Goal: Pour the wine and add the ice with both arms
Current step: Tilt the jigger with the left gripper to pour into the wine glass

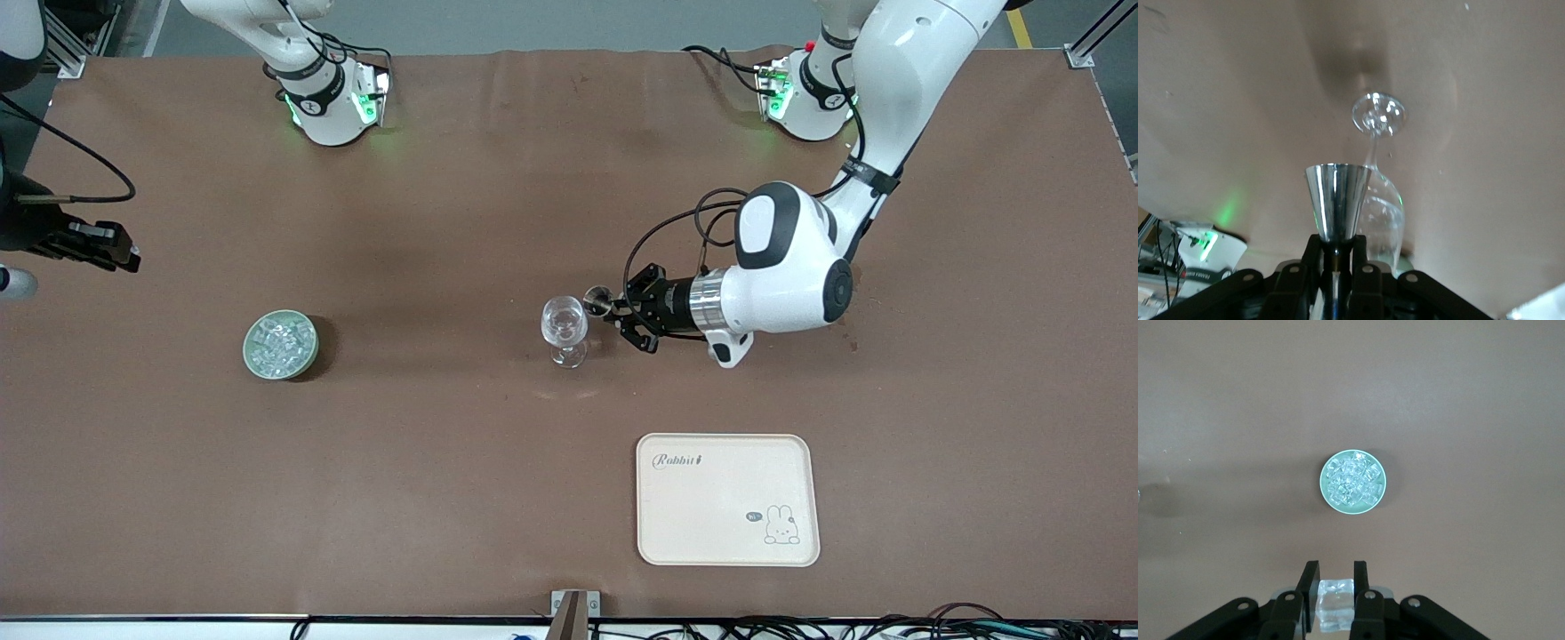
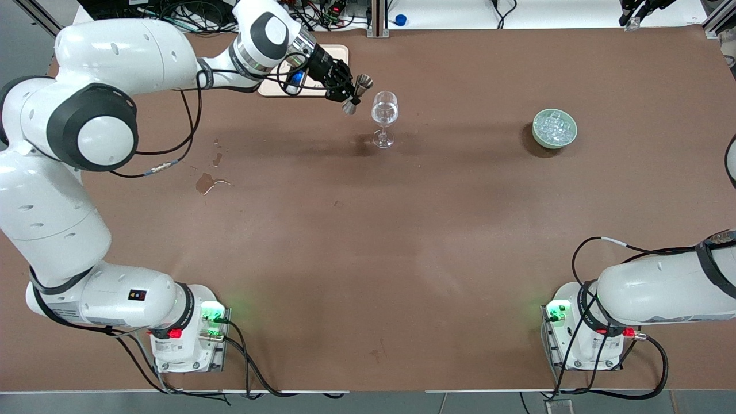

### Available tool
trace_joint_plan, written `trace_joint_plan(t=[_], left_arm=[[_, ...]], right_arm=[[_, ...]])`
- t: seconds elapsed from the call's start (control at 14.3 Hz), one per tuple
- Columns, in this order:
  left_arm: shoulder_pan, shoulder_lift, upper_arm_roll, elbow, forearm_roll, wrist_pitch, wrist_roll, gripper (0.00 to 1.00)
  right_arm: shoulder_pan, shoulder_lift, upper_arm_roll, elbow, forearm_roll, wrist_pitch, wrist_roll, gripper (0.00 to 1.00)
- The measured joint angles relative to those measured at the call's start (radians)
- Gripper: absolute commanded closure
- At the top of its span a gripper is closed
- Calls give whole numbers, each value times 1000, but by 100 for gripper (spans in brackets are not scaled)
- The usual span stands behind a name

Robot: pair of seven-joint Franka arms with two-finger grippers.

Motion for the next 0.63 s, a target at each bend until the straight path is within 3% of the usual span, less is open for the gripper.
trace_joint_plan(t=[0.63], left_arm=[[-54,-5,0,38,203,8,-261,99]], right_arm=[[0,3,-1,0,0,2,0,99]])
